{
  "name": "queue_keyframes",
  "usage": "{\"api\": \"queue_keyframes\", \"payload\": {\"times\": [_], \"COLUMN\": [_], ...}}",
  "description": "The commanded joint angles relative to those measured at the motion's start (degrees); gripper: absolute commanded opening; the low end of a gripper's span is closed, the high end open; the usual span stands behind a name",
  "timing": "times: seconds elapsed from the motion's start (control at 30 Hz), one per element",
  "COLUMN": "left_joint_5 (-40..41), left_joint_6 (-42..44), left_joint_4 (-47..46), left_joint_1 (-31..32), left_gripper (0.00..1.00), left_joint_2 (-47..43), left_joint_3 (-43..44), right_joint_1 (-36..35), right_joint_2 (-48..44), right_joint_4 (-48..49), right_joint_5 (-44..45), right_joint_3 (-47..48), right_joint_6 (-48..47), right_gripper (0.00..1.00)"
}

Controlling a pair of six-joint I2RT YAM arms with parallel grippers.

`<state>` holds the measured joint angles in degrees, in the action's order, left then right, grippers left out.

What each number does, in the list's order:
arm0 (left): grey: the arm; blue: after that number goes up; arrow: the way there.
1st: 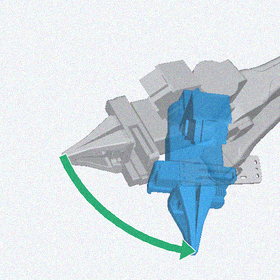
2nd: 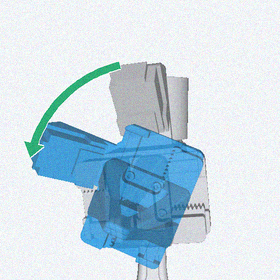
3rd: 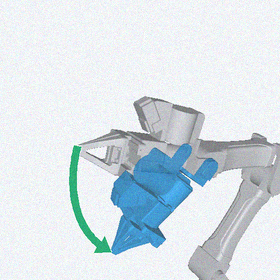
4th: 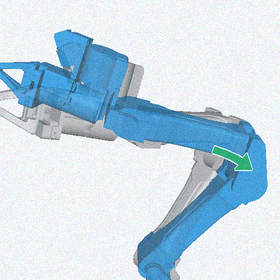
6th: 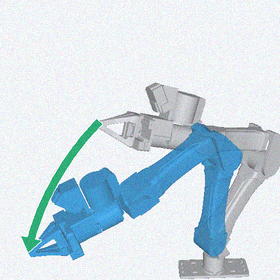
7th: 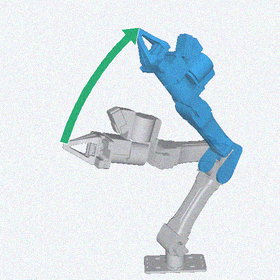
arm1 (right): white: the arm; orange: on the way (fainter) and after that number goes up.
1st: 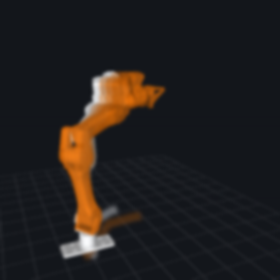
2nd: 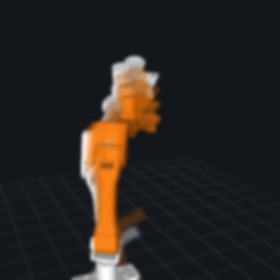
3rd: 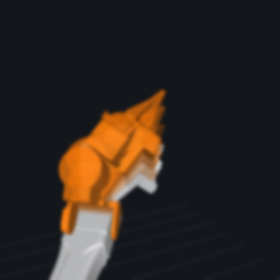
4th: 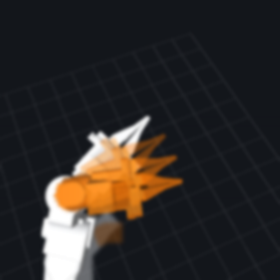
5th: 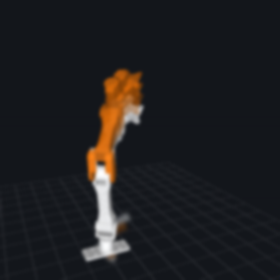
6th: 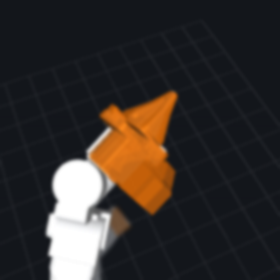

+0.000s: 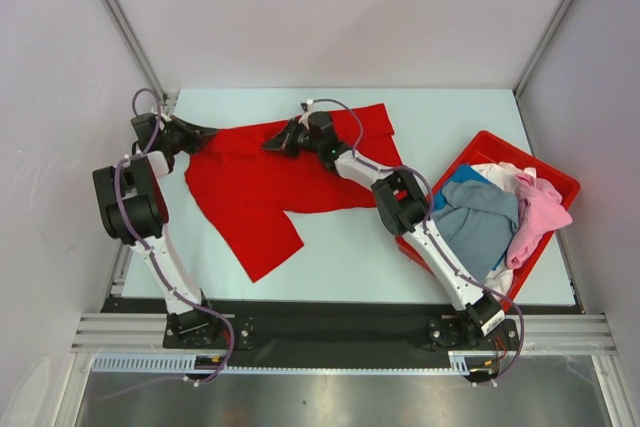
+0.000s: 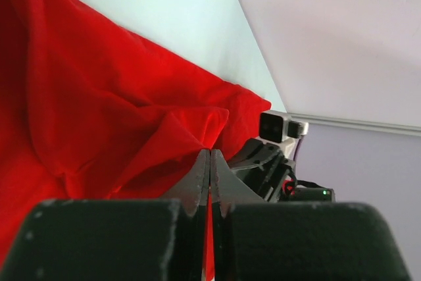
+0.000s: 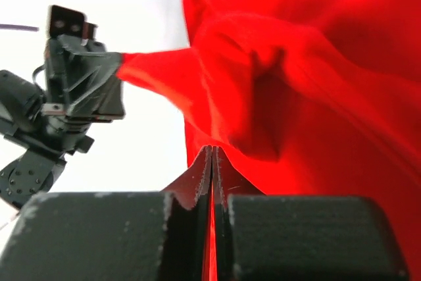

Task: Fold and stack the t-shirts
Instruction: Fold the tshirt

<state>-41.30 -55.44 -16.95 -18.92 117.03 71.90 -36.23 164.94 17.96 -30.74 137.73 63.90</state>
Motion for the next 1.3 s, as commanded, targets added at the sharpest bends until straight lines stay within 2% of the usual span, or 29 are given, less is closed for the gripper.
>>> {"api": "queue_keyframes", "payload": {"times": [0.0,0.07,0.13,0.17,0.4,0.57,0.83,0.97,1.07,1.1,1.23,1.27], "left_joint_5": [-1.7,-1.4,-1.3,-1.4,-1.6,-1.8,-1.7,-1.9,-1.9,-1.9,-1.9,-1.9], "left_joint_6": [3.1,3.5,3.8,3.8,3.2,2.5,2.2,1.6,1.9,2.1,3.5,4.0], "left_joint_4": [1.7,2.0,2.4,2.3,1.0,0.3,-0.2,-1.1,-0.8,-0.6,1.2,1.8], "left_joint_1": [0.6,0.9,1.0,1.0,1.3,1.3,1.4,1.5,1.5,1.5,1.5,1.4], "left_gripper": [0.00,0.00,0.00,0.00,0.00,0.00,0.01,0.00,0.00,0.00,0.00,0.01], "left_joint_2": [-5.1,-5.9,-5.9,-5.7,-5.1,-5.2,-5.8,-6.0,-6.3,-6.5,-7.1,-7.2], "left_joint_3": [-0.7,-1.4,-1.8,-2.1,-2.6,-2.5,-3.7,-4.4,-4.7,-4.8,-4.7,-4.5], "right_joint_1": [0.1,0.4,0.6,0.8,1.0,0.9,0.4,-0.2,-0.9,-1.0,-0.9,-0.3], "right_joint_2": [-7.5,-9.7,-10.2,-9.6,-3.9,-1.1,2.8,4.5,3.9,3.5,-0.9,-2.4], "right_joint_4": [0.3,-4.4,-7.2,-10.4,-9.4,-6.5,-5.4,-5.2,-4.6,-4.2,-5.6,-6.1], "right_joint_5": [-1.3,-1.6,-1.3,-0.6,-2.1,-1.3,0.2,0.1,-0.3,-0.5,-0.8,-0.6], "right_joint_3": [-4.7,-6.3,-6.1,-4.9,-2.1,0.5,5.0,8.2,8.3,8.1,4.7,3.5], "right_joint_6": [3.4,-0.2,-4.6,-8.5,-16.3,-17.7,-15.3,-14.2,-12.8,-12.4,-10.0,-9.3], "right_gripper": [0.00,0.00,0.28,0.34,0.46,0.50,0.47,0.40,0.26,0.18,0.08,0.03]}}
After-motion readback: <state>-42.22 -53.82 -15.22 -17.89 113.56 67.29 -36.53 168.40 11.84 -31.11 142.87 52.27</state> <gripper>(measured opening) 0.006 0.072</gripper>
